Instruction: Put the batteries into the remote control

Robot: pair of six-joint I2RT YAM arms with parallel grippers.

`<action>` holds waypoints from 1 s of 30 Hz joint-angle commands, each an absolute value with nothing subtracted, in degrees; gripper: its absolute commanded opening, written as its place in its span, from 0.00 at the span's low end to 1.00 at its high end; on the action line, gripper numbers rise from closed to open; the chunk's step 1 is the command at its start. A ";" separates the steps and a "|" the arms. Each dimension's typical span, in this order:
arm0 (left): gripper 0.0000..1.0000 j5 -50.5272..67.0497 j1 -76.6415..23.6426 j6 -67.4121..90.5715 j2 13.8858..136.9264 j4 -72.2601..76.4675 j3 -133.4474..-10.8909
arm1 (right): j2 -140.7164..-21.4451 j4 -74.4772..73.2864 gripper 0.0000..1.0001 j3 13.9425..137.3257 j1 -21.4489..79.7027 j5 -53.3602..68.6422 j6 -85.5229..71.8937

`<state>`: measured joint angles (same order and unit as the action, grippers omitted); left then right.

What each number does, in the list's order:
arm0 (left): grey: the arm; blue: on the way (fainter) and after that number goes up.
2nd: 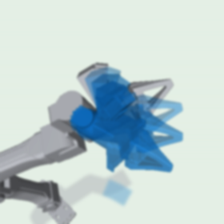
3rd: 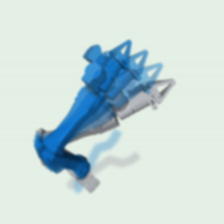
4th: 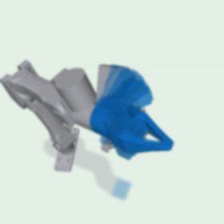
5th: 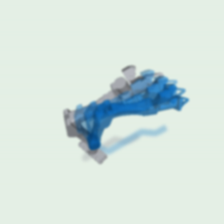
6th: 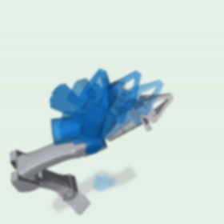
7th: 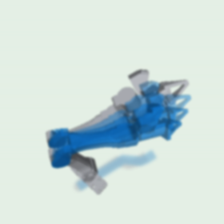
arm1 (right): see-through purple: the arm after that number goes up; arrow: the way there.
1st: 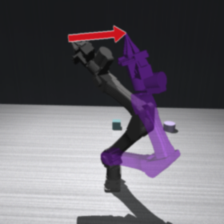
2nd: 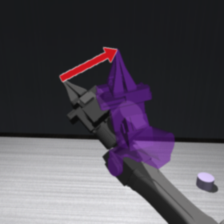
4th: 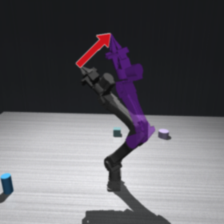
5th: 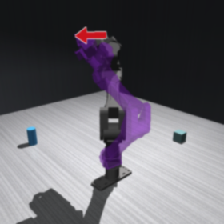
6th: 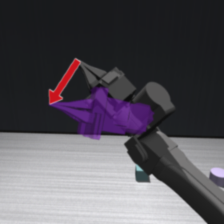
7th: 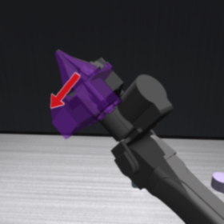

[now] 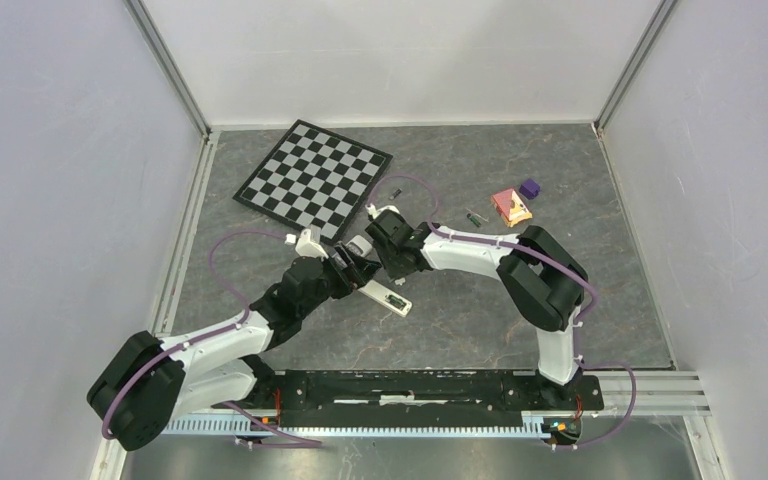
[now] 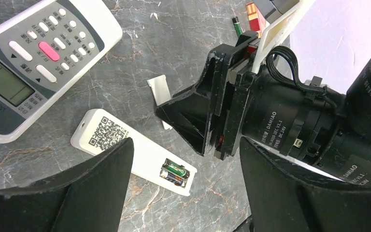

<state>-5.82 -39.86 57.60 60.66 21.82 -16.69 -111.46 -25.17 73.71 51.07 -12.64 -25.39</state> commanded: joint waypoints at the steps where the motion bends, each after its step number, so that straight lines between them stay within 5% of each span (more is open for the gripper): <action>1: 0.86 -6.26 -39.68 55.37 60.31 24.96 -16.35 | -112.32 -25.34 0.34 74.84 51.20 -13.23 -26.14; 30: 0.81 -5.48 -39.64 58.91 61.01 25.92 -14.39 | -103.84 -20.78 0.33 69.29 47.76 2.33 -29.72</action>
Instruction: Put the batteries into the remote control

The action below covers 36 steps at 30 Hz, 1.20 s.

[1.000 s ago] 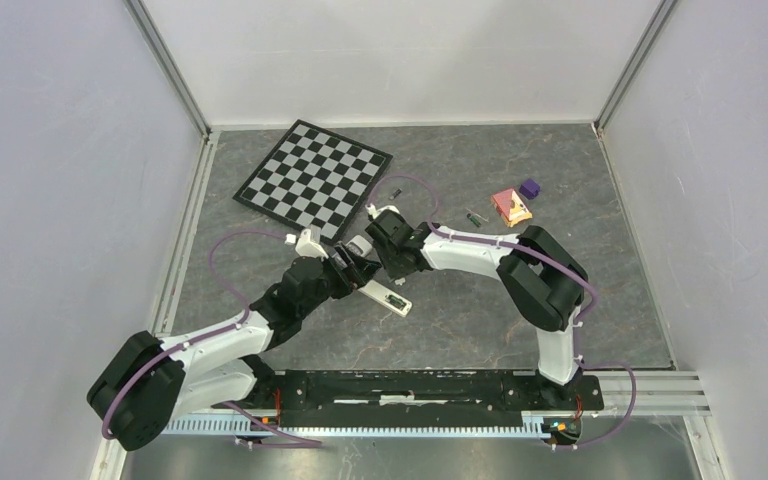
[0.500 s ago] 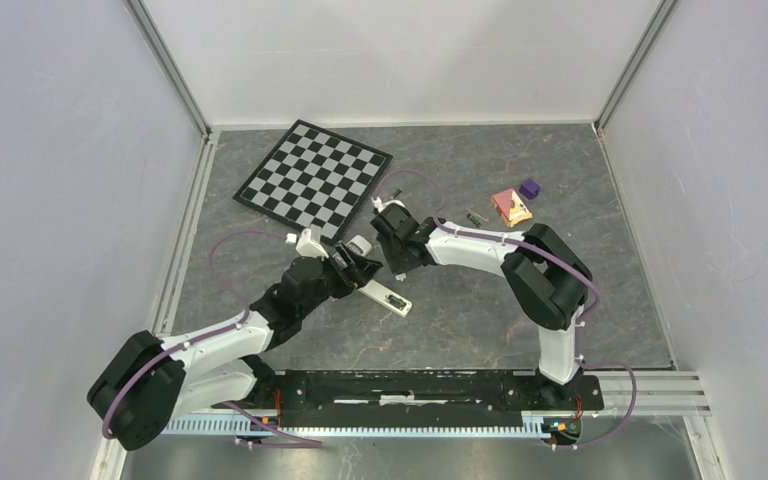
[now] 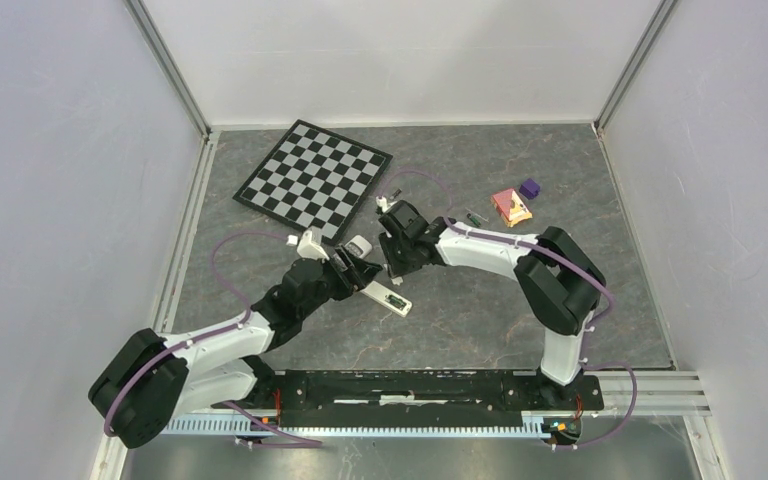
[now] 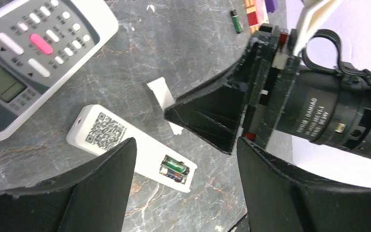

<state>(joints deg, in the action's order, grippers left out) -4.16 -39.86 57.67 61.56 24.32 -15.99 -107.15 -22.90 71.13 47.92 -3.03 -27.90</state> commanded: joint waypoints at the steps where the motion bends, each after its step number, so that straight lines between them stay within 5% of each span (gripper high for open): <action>1: 0.81 -5.95 -39.64 59.13 60.64 25.40 -14.00 | -103.35 -20.46 0.33 68.68 47.72 3.47 -30.06; 36: 0.74 -6.40 -39.81 64.04 58.72 23.73 -10.06 | -98.53 -13.69 0.39 60.86 49.65 11.36 -35.23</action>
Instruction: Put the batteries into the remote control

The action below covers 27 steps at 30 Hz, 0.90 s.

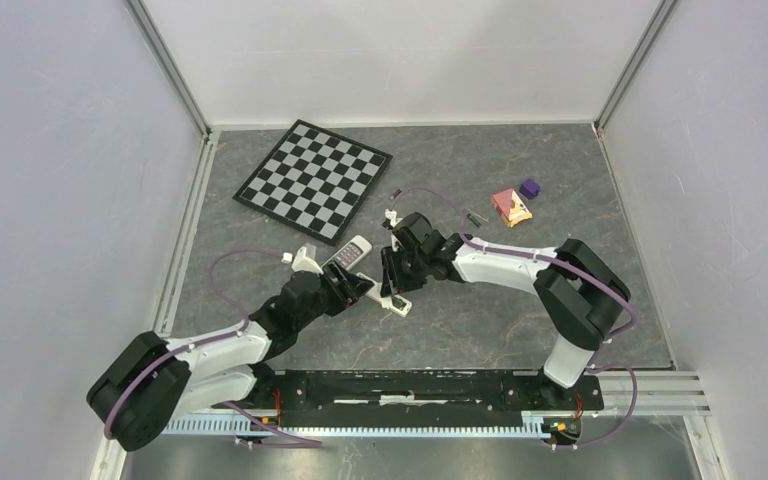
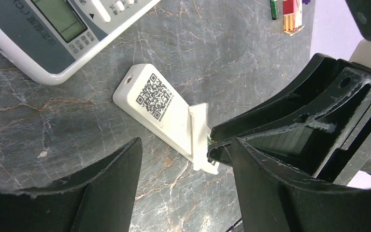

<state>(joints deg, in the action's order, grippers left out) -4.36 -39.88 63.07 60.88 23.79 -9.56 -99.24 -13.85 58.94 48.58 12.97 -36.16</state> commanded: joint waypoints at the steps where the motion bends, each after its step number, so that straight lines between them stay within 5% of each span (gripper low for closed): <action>1: 0.74 -6.79 -39.81 63.91 58.30 23.27 -10.13 | -98.76 -14.23 0.41 61.33 49.78 10.90 -34.88; 13: 0.78 -11.10 -39.82 63.28 53.55 17.53 -9.93 | -98.35 -19.33 0.53 66.58 52.89 0.65 -31.32; 19: 0.80 -11.66 -39.82 62.95 51.11 16.04 -9.25 | -99.35 -20.53 0.72 66.35 53.70 -7.11 -32.41; 27: 0.81 -10.01 -39.87 62.16 48.84 16.08 -7.65 | -100.98 -15.92 0.72 64.72 53.62 -2.36 -31.88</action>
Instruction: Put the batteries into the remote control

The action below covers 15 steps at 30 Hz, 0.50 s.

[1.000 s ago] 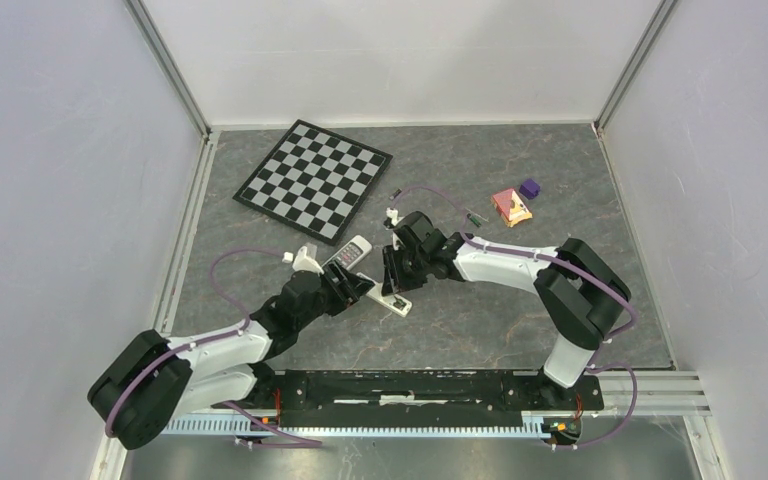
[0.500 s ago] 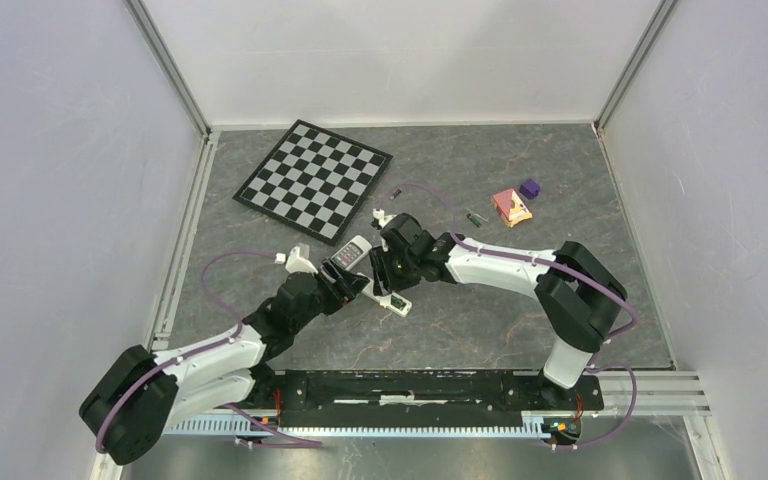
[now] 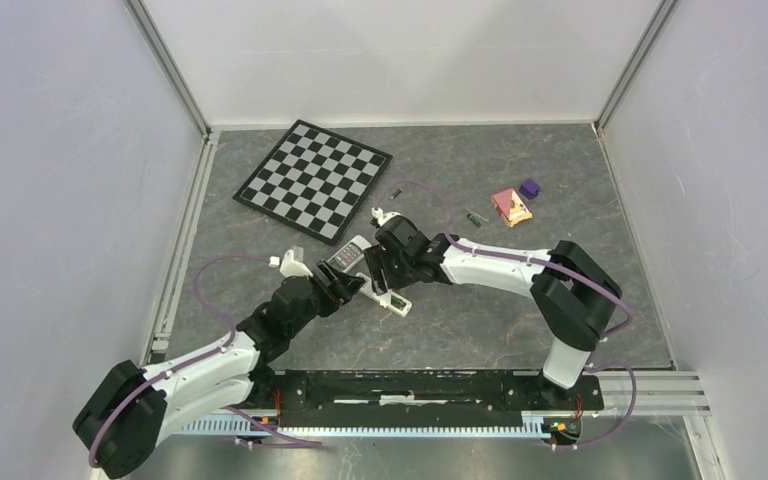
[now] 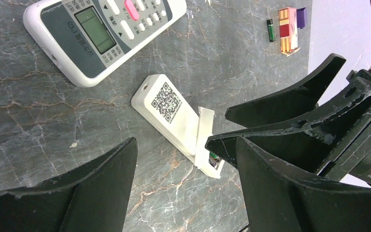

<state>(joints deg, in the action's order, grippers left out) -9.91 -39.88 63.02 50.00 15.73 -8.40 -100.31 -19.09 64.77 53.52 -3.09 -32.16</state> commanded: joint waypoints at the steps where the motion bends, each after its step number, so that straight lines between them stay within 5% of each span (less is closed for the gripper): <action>1: 0.81 -9.80 -39.83 62.00 48.69 16.04 -7.65 | -100.98 -15.43 0.71 64.36 53.46 -1.59 -31.95; 15: 0.81 -5.32 -39.83 61.01 49.39 19.90 -7.06 | -93.16 2.44 0.76 49.06 49.43 7.35 -35.37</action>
